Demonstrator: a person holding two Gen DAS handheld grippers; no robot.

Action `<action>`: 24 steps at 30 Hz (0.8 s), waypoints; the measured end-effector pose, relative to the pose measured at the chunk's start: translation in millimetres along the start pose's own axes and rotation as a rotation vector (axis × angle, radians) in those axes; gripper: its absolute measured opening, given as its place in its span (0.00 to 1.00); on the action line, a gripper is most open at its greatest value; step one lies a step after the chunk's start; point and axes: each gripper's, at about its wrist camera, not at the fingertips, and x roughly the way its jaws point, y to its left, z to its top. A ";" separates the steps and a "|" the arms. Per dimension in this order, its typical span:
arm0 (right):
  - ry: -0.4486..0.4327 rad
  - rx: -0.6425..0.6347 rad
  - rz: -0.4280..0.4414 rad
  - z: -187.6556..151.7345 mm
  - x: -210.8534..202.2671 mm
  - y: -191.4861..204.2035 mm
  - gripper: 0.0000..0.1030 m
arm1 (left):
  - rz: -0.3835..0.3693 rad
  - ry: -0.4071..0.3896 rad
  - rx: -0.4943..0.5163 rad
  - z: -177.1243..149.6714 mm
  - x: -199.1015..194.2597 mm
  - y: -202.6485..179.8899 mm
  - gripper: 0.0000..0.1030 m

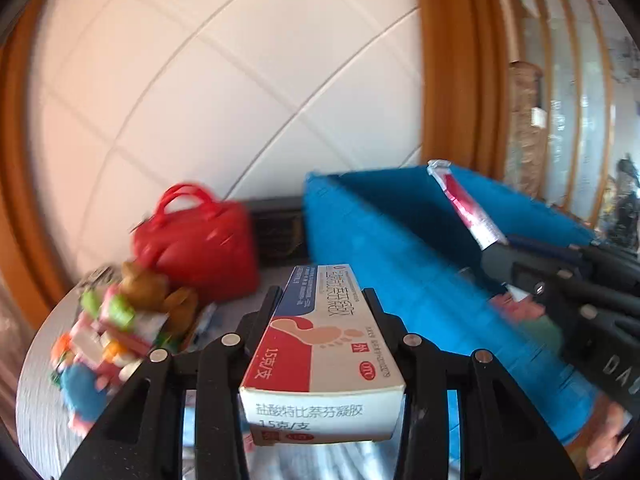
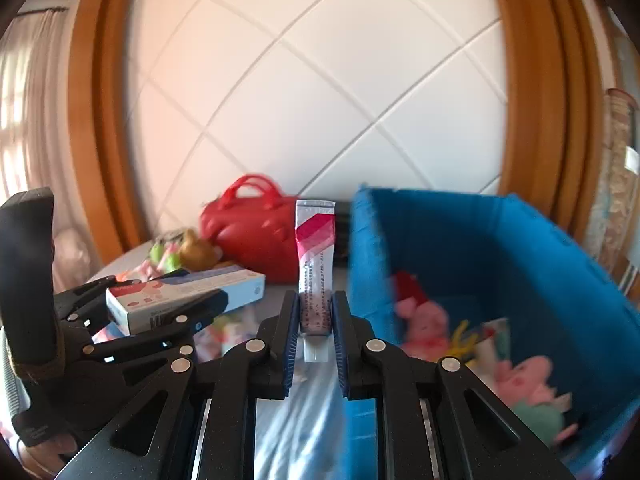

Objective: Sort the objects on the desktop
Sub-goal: 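Carry the box and tube over the blue crate and open both tools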

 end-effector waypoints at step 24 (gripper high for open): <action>0.268 -0.040 -0.230 -42.9 22.4 -243.3 0.16 | -0.189 0.525 0.231 39.6 138.5 -214.6 0.37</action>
